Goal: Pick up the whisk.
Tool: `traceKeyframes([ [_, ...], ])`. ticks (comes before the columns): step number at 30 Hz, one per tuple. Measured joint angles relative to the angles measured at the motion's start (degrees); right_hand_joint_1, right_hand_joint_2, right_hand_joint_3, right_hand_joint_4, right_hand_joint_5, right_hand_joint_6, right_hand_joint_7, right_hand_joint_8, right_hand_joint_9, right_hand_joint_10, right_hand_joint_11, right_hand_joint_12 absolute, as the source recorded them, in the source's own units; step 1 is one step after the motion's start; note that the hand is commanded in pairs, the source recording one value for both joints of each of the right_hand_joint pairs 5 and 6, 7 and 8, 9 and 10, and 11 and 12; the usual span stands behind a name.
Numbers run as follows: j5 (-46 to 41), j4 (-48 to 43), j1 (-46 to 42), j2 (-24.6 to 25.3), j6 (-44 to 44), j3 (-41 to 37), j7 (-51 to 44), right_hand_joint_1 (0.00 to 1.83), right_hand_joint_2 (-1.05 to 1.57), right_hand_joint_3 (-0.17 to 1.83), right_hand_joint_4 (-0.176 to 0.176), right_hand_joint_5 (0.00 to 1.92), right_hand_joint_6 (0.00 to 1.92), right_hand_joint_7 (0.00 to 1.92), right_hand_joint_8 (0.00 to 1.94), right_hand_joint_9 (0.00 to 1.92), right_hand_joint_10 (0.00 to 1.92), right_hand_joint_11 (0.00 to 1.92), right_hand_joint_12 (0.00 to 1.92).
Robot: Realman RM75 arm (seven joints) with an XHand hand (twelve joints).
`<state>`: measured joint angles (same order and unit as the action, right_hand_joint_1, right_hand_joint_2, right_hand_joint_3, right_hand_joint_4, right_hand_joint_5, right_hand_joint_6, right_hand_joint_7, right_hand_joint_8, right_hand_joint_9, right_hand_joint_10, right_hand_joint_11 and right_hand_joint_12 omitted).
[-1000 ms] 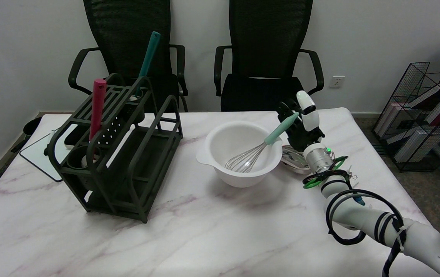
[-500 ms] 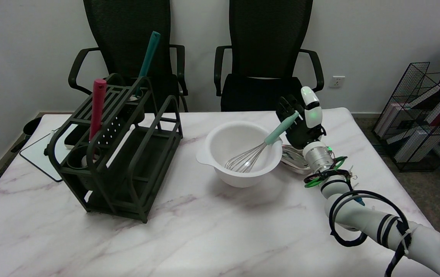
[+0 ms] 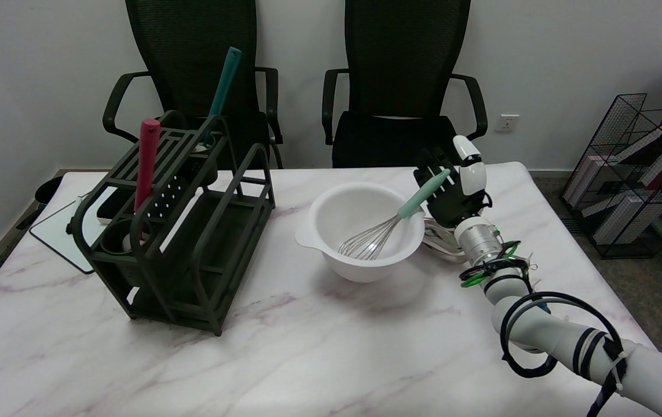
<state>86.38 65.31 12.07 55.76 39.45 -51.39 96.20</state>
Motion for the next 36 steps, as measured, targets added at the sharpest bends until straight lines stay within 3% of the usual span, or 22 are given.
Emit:
traceKeyframes([
  [11, 0.13, 1.72, -0.53, -0.15, -1.77, -0.31, 2.04, 0.75, 0.71, 0.69, 0.000, 0.18, 0.18, 0.44, 0.44, 0.32, 0.32, 0.07, 0.07],
  [15, 0.12, 2.18, -0.54, -0.18, -2.19, -0.40, 2.48, 0.75, 0.74, 0.69, 0.000, 0.24, 0.24, 0.45, 0.45, 0.39, 0.39, 0.23, 0.23],
  [23, 0.11, 2.72, -0.54, -0.23, -2.77, -0.61, 3.02, 0.77, 0.79, 0.68, 0.000, 0.36, 0.36, 0.49, 0.49, 0.55, 0.55, 0.71, 0.71],
  [36, 0.00, 3.15, -0.54, -0.27, -2.84, -0.83, 3.97, 0.78, 0.86, 0.73, 0.000, 0.53, 0.53, 0.55, 0.55, 0.69, 0.69, 0.91, 0.91],
])
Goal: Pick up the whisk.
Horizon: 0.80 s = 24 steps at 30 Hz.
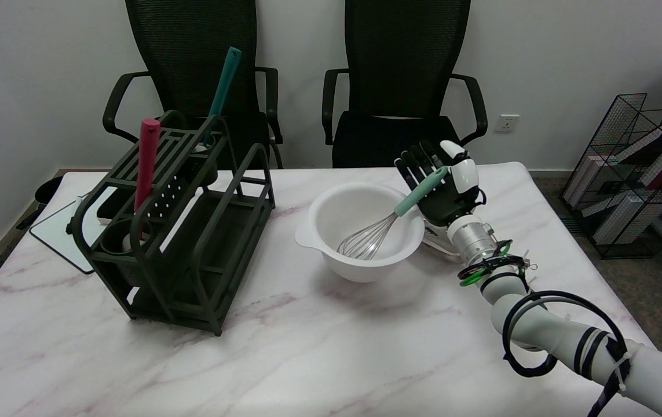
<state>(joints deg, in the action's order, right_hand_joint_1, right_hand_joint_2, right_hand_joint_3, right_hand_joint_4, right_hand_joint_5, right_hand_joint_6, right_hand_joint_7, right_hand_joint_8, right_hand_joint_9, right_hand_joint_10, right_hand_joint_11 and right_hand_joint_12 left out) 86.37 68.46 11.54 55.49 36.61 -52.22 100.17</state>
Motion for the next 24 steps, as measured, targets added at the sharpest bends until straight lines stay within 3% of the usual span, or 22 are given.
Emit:
traceKeyframes([
  [3, 0.05, 0.07, 0.00, -0.01, 0.00, -0.04, 0.26, 0.77, 0.85, 0.76, 0.000, 0.57, 0.57, 0.60, 0.60, 0.77, 0.77, 1.09, 1.09],
  [8, 0.81, 0.09, 0.00, -0.03, 0.00, -0.06, 0.53, 0.77, 0.82, 0.80, 0.000, 0.62, 0.62, 0.67, 0.67, 0.83, 0.83, 1.18, 1.18],
  [17, 4.06, -0.31, -0.01, -0.05, 0.66, -0.08, 0.78, 0.77, 0.79, 0.84, 0.000, 0.66, 0.66, 0.71, 0.71, 0.85, 0.85, 1.21, 1.21],
  [24, 6.99, -0.84, -0.11, -0.05, 1.11, -0.04, 0.89, 0.77, 0.76, 0.86, 0.000, 0.66, 0.66, 0.70, 0.70, 0.82, 0.82, 1.11, 1.11],
])
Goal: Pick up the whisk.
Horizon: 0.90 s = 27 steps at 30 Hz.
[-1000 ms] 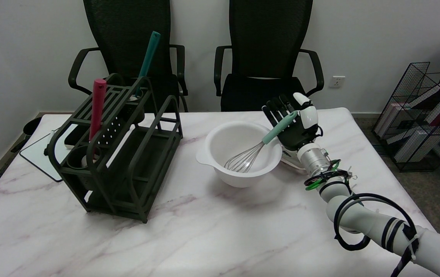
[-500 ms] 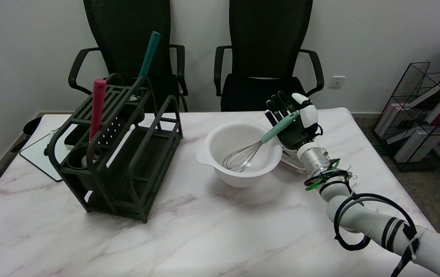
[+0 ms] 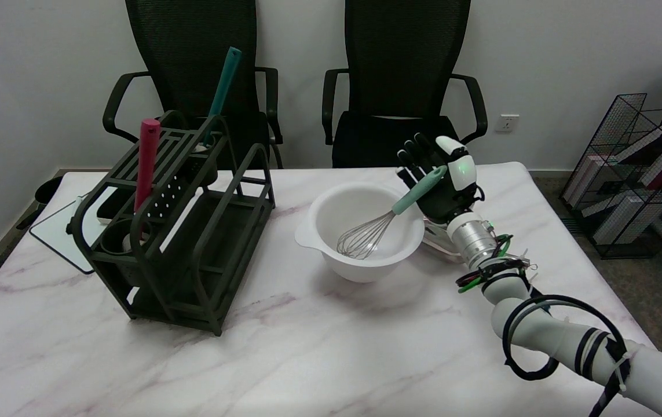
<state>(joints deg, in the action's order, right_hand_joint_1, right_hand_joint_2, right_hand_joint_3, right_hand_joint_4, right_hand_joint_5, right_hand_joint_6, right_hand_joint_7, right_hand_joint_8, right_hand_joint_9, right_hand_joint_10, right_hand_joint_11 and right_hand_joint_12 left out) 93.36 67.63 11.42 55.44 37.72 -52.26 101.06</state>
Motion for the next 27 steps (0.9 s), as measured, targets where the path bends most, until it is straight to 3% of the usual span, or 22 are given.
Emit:
traceKeyframes([
  [10, 5.28, -1.42, 0.01, 0.01, 0.48, 0.22, 0.05, 0.79, 0.68, 0.90, 0.000, 0.72, 0.72, 0.77, 0.77, 0.85, 0.85, 1.08, 1.08],
  [12, 6.12, -1.68, 0.01, 0.05, 0.58, 0.28, 0.05, 0.79, 0.67, 0.89, 0.000, 0.74, 0.74, 0.83, 0.83, 0.91, 0.91, 1.09, 1.09],
  [15, 6.98, -1.98, 0.01, 0.09, 0.68, 0.34, 0.06, 0.79, 0.68, 0.89, 0.000, 0.77, 0.77, 1.09, 1.09, 1.07, 1.07, 1.11, 1.11],
  [21, 8.23, -2.72, 0.01, 0.14, 1.10, 0.41, 0.08, 0.78, 0.70, 0.87, 0.000, 0.83, 0.83, 1.23, 1.23, 1.23, 1.23, 1.13, 1.13],
  [27, 9.06, -3.43, 0.01, 0.16, 1.38, 0.40, 0.09, 0.78, 0.72, 0.86, 0.000, 1.10, 1.10, 1.46, 1.46, 1.43, 1.43, 1.15, 1.15],
])
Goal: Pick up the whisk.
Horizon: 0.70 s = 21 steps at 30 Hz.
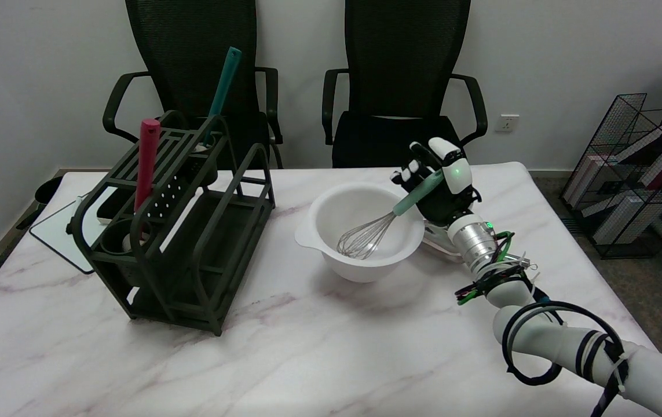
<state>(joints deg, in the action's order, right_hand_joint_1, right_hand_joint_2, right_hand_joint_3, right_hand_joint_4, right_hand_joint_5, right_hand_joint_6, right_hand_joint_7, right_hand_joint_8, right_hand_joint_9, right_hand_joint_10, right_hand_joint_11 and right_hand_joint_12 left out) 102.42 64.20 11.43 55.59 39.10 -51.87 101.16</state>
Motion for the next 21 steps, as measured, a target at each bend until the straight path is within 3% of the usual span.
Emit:
traceKeyframes([
  [8, 0.57, -0.65, 0.10, 0.02, 0.22, -0.13, 0.02, 0.79, 0.74, 0.84, 0.000, 1.47, 1.47, 1.65, 1.65, 1.67, 1.67, 1.35, 1.35],
  [13, 0.82, -0.91, 0.27, 0.02, 0.26, -0.19, 0.04, 0.82, 0.66, 0.88, 0.000, 1.86, 1.86, 1.85, 1.85, 1.79, 1.79, 1.46, 1.46],
  [21, 1.04, -1.23, 0.56, 0.01, 0.34, -0.23, 0.04, 0.89, 0.72, 0.83, 0.000, 1.92, 1.92, 1.92, 1.92, 1.92, 1.92, 1.63, 1.63],
])
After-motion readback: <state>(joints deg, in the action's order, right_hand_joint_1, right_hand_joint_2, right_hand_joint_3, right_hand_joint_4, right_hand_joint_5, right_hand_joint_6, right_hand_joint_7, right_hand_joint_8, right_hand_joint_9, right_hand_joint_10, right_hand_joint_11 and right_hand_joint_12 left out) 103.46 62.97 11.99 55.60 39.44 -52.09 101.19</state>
